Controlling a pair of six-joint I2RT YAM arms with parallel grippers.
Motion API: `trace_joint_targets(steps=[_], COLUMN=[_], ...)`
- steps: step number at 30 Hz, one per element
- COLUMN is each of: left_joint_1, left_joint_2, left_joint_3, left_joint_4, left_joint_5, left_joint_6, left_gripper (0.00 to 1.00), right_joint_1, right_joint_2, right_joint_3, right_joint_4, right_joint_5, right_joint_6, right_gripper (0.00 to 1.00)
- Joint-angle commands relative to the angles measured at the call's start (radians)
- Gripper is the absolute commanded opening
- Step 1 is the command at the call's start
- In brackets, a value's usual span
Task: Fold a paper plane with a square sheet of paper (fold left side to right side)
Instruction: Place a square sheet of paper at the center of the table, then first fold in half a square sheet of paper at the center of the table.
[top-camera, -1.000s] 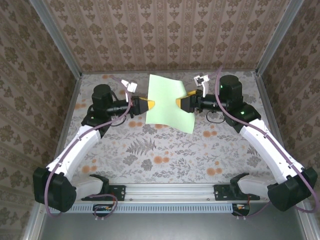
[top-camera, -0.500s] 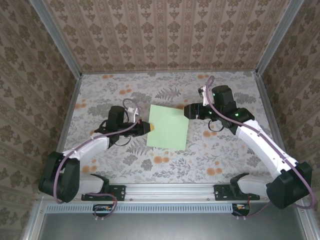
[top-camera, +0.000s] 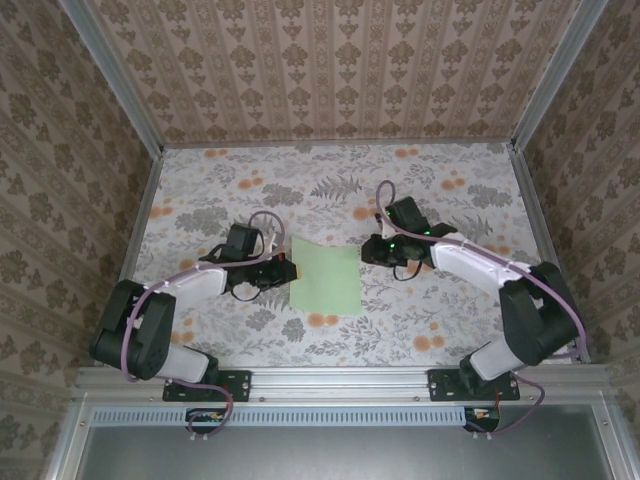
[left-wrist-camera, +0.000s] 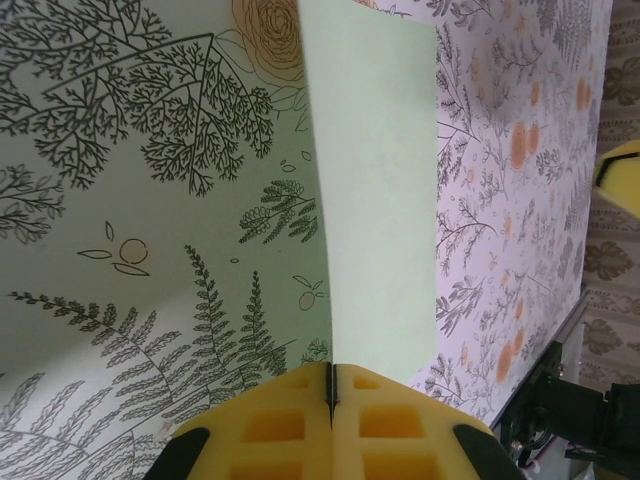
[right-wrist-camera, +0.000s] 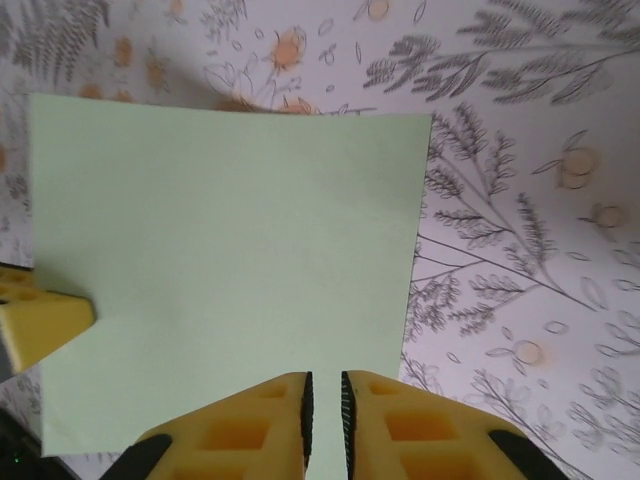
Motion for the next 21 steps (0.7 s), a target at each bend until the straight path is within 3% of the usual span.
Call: trace_joint_targets(steps=[1, 15, 21], left_joint_1=[-0.003, -0.005, -0.009], left_joint_2=[0.009, 0.027, 0.030], left_joint_3=[0.041, 0.068, 0.089], left_joint_4=[-0.064, -0.074, -0.076], left_joint_5=[-0.017, -0.014, -0.004], left_joint_6=[0.037, 0.038, 0.038], left_gripper=[0.00, 0.00, 0.08], right_joint_1=[0.031, 0.090, 0.093], right_joint_2=[0.074, 0.271, 0.294], right_joint_3=[0.012, 0.079, 0.085], right_joint_4=[0.054, 0.020, -0.021], right_joint_5=[0.019, 0.069, 0.081], right_joint_6=[0.055, 0.067, 0.058], right_gripper=[0.16, 0.13, 0.13])
